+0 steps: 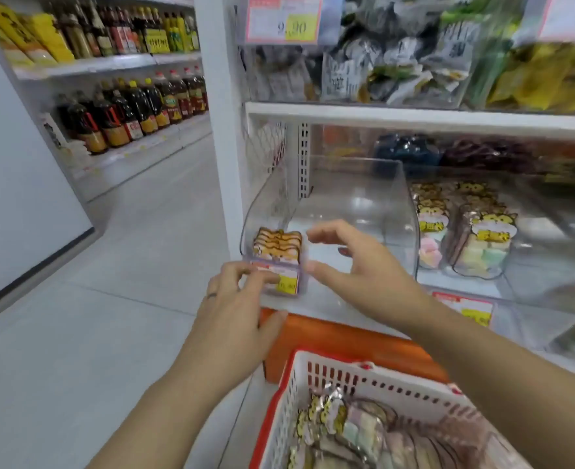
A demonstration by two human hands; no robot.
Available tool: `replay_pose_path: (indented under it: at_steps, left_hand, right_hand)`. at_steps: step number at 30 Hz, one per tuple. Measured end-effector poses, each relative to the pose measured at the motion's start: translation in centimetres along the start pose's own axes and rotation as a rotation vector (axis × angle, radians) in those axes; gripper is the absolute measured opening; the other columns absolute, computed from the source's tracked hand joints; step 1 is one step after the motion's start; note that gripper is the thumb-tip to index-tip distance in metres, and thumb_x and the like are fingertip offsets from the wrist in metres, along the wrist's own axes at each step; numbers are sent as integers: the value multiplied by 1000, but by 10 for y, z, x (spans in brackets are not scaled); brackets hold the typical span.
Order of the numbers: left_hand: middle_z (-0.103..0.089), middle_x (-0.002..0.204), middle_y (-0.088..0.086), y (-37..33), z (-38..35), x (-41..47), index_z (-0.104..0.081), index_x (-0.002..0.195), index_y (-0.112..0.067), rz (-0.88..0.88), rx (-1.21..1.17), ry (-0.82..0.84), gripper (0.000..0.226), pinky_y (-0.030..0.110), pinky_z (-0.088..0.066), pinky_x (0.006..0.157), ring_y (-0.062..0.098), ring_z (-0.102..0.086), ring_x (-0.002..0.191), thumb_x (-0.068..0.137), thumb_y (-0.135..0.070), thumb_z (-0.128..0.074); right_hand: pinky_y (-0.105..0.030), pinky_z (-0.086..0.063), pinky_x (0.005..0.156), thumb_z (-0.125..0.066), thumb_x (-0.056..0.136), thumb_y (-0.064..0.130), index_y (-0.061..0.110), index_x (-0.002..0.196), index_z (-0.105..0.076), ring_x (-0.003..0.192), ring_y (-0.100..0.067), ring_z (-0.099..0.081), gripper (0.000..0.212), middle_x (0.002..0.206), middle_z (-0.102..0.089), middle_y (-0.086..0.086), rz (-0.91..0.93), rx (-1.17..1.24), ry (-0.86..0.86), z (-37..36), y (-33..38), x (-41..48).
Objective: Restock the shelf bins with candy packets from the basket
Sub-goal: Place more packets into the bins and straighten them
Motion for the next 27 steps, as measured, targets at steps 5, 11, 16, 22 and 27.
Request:
replay_pose_path:
  at_steps: [5,11,16,22,27]
  left_hand:
    - [-53,130,-6,-27,-81,-33,-52,134,-31,-104,142,273,38,39,-47,95,19,-57,116,97,-42,-55]
    - [-53,133,0,-14,-225,-88,-51,134,-27,-70,212,637,36,40,-50,91,25,-58,116,99,-36,-51]
    - [-46,142,6,14,-333,-142,-45,142,-24,78,129,885,47,46,-48,100,29,-54,124,96,-32,-53]
    - [-32,142,5,26,-375,-162,-31,145,-28,-19,297,927,81,48,-50,96,32,-45,127,80,-63,-63]
    - [-26,145,6,23,-382,-171,-13,151,-30,-73,415,924,102,48,-42,100,34,-38,132,72,-78,-58]
  right_hand:
    - [-18,-48,91,-70,91,21,29,110,-61,102,1,-64,23,104,-70,14,-120,92,89,-17,-51,-106]
    - [-27,-54,85,-64,93,40,37,116,-57,91,1,-62,24,102,-64,18,-573,-130,520,-92,-212,-231]
    - [-26,-43,74,-61,94,46,25,123,-54,96,-16,-55,37,115,-56,3,-749,-188,818,-131,-278,-309]
    - [-32,-35,57,-59,94,50,15,74,-59,59,-16,-45,40,67,-49,0,-692,-71,776,-139,-277,-318]
    - [-37,-54,71,-72,78,42,17,88,-71,82,-22,-64,27,90,-69,-3,-529,-336,1032,-158,-272,-342]
Point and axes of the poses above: each hand's wrist, its own x-axis towards the middle knuckle, its own z-axis out of the back of the hand, y = z × x, the point moved 9 cm from there along x, towards the middle knuckle
